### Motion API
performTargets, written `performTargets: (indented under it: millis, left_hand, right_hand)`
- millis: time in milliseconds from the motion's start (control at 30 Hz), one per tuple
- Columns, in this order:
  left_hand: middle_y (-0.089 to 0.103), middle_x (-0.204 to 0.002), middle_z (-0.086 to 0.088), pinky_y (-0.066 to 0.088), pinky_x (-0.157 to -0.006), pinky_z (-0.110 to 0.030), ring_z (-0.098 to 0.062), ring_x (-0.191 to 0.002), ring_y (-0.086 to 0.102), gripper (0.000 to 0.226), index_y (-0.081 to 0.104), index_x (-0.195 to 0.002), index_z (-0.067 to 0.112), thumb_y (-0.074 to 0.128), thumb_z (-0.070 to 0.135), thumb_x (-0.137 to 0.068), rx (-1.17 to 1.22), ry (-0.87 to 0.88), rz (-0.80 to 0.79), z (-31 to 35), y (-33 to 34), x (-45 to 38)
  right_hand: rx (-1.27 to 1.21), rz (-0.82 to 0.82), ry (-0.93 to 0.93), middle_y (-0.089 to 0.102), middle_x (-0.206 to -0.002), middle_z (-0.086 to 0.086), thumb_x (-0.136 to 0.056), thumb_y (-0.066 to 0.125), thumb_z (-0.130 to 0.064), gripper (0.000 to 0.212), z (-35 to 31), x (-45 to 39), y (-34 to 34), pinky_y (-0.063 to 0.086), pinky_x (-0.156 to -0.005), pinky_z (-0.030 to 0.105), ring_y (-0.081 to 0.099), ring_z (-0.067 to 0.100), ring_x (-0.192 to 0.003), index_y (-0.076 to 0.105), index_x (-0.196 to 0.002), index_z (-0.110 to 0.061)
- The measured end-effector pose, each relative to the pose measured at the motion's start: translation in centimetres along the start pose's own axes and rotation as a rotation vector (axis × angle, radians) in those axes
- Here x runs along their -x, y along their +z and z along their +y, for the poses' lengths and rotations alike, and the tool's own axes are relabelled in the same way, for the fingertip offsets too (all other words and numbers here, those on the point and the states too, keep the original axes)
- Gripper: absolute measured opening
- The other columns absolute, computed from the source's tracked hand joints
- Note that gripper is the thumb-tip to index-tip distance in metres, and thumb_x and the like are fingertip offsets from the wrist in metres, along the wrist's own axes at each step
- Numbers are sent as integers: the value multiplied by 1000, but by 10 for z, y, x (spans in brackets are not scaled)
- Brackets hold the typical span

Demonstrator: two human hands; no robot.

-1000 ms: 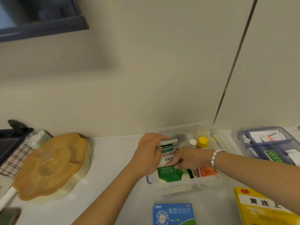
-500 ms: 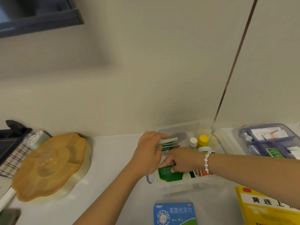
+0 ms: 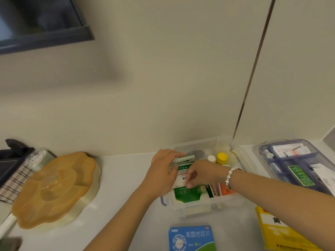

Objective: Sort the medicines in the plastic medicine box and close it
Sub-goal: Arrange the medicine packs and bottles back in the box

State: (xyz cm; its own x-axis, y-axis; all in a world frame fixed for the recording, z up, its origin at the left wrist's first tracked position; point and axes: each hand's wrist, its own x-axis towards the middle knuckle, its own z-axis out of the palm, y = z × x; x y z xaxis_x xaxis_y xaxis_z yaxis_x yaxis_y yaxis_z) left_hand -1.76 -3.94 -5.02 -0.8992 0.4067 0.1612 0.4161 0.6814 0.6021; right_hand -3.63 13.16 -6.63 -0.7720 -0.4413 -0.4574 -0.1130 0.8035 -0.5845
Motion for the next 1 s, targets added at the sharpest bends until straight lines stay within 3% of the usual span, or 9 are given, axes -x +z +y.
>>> performTargets:
  millis: [100, 200, 367, 433, 533, 667, 767, 900, 1000]
  left_hand:
    - [45, -116, 15, 24, -100, -7, -1, -115, 37, 33, 54, -123, 26, 45, 14, -93, 23, -32, 9, 0, 0, 3]
    - [53, -121, 10, 22, -110, -20, -8, -121, 43, 31, 55, -122, 25, 44, 16, -95, 37, -85, 40, 6, -1, 5]
    - [58, -126, 8, 1, -116, -29, -7, -123, 46, 28, 57, -119, 25, 43, 19, -95, -25, -131, 150, 36, -4, 16]
    - [59, -125, 7, 5, -119, -34, -8, -122, 47, 29, 57, -118, 25, 45, 18, -94, 14, -138, 161, 54, -4, 25]
    - [60, -124, 1, 23, -114, -40, -15, -119, 49, 30, 59, -119, 19, 49, 12, -91, 104, -132, 156, 84, 2, 41]
    - [62, -118, -3, 38, -102, -30, -17, -113, 54, 27, 62, -114, 14, 52, 9, -90, 205, -88, 172, 121, 15, 62]
    - [63, -109, -4, 42, -92, -28, -17, -98, 57, 24, 64, -109, 13, 54, 7, -88, 218, -57, 191, 144, 31, 75]
    - [60, -99, 4, 38, -70, -4, -4, -76, 51, 21, 62, -107, 17, 53, 13, -89, 236, -93, 156, 167, 58, 87]
    - [58, -94, 7, 38, -62, 1, 2, -71, 52, 18, 63, -105, 18, 55, 15, -89, 294, -173, 146, 176, 81, 90]
  right_hand:
    - [-1, 5, 12, 69, -106, -6, -85, 60, -29, 23, -4, 14, -10, 47, -83, 22, 60, 10, -94, 70, -103, -20]
    - [-65, 67, 21, 67, -89, -11, -86, 57, -30, 19, -8, 37, -17, 47, -74, 21, 61, 8, -82, 70, -98, -22]
    - [-179, 370, -8, 69, -89, -5, -85, 58, -24, 14, -13, 82, -10, 49, -75, 22, 64, 14, -85, 70, -91, -25]
    - [-190, 470, -28, 70, -85, -1, -85, 57, -22, 17, -15, 103, -4, 50, -71, 23, 64, 19, -81, 66, -83, -36]
    - [-228, 584, -25, 70, -85, 5, -85, 56, -21, 26, -14, 135, 6, 51, -75, 29, 64, 19, -80, 61, -77, -45]
    - [-281, 729, -27, 70, -80, -4, -84, 57, -14, 31, -9, 173, 19, 42, -65, 7, 58, 3, -69, 62, -77, -44]
    - [-327, 811, -4, 68, -77, 0, -84, 57, -9, 32, 2, 203, 30, 42, -60, 9, 58, 9, -68, 62, -79, -40]
    - [-348, 880, 96, 64, -73, -11, -85, 57, -8, 29, 27, 235, 47, 40, -57, 2, 59, 0, -66, 63, -80, -37]
    - [-328, 892, 222, 62, -84, -12, -86, 57, -15, 19, 49, 248, 56, 38, -54, 5, 56, 5, -74, 67, -94, -30]
